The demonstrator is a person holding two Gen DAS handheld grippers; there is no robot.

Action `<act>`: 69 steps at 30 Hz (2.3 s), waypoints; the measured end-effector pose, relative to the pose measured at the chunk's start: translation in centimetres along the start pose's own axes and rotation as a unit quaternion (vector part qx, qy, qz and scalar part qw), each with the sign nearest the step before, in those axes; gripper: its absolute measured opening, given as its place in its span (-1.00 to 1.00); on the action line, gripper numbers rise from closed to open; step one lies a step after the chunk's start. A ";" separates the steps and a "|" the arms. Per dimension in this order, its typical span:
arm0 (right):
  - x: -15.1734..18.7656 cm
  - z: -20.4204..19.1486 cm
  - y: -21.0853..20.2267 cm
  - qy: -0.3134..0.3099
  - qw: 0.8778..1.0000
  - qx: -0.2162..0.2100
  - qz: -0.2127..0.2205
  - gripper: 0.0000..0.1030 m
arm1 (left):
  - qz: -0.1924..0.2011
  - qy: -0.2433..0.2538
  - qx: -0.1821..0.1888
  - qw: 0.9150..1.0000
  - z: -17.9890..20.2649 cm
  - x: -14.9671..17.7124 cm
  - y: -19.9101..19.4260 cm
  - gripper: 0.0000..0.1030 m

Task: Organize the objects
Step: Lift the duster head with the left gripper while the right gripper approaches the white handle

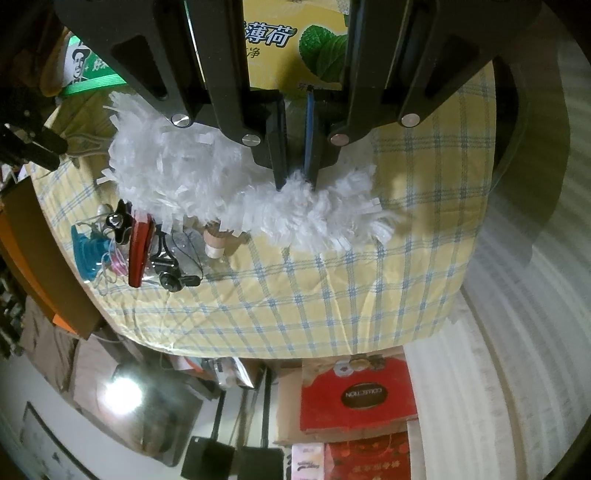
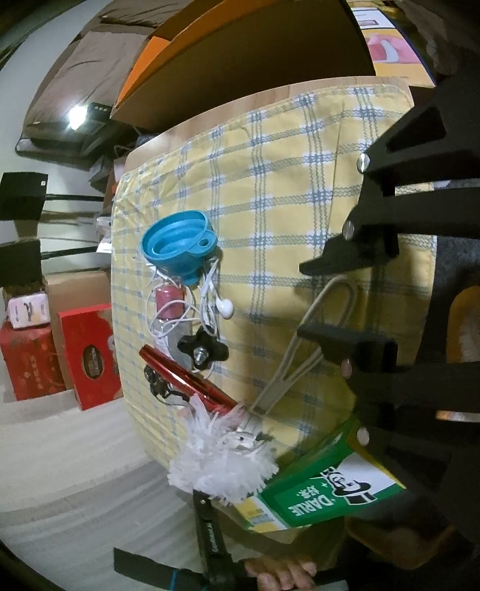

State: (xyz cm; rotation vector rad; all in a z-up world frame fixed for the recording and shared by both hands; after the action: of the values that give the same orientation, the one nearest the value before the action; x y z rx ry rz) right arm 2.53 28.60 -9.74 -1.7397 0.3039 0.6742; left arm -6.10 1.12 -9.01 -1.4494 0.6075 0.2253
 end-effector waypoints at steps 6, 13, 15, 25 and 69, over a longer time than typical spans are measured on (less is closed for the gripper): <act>0.5 -1.1 0.5 -0.037 0.999 -0.006 -0.011 -0.23 | 0.001 -0.003 0.003 1.000 0.0 0.0 -0.1 -0.86; 1.1 -1.8 1.4 -0.060 0.998 0.000 -0.015 -0.02 | 0.005 -0.011 0.006 1.000 -0.1 -0.3 -0.4 -0.89; 1.2 -1.7 1.7 -0.060 0.998 0.003 -0.020 -0.01 | 0.005 -0.011 0.006 1.000 -0.1 -0.3 -0.3 -0.89; 1.3 -2.0 2.2 -0.070 0.997 0.016 -0.023 -0.06 | 0.007 -0.015 0.007 1.000 0.0 -0.1 -0.5 -0.90; -0.9 -0.4 -2.3 -0.029 0.997 0.019 0.069 -0.70 | 0.047 -0.008 0.023 0.999 1.5 -0.5 -5.6 -0.99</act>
State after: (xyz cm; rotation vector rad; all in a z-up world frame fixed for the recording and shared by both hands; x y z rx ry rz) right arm 3.19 28.77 -7.32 -1.6695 0.3967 0.8124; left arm -3.34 1.93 -3.96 -1.3744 0.6642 0.2937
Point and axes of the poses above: each gripper's, at about its wrist camera, not at the fingertips, and y roughly the way its jaws point, z to its right, x to its underside, the point moved 2 cm from there along y, roughly the way its jaws point, and after that the axes turned 3 degrees about -x, right-handed, at the moved point
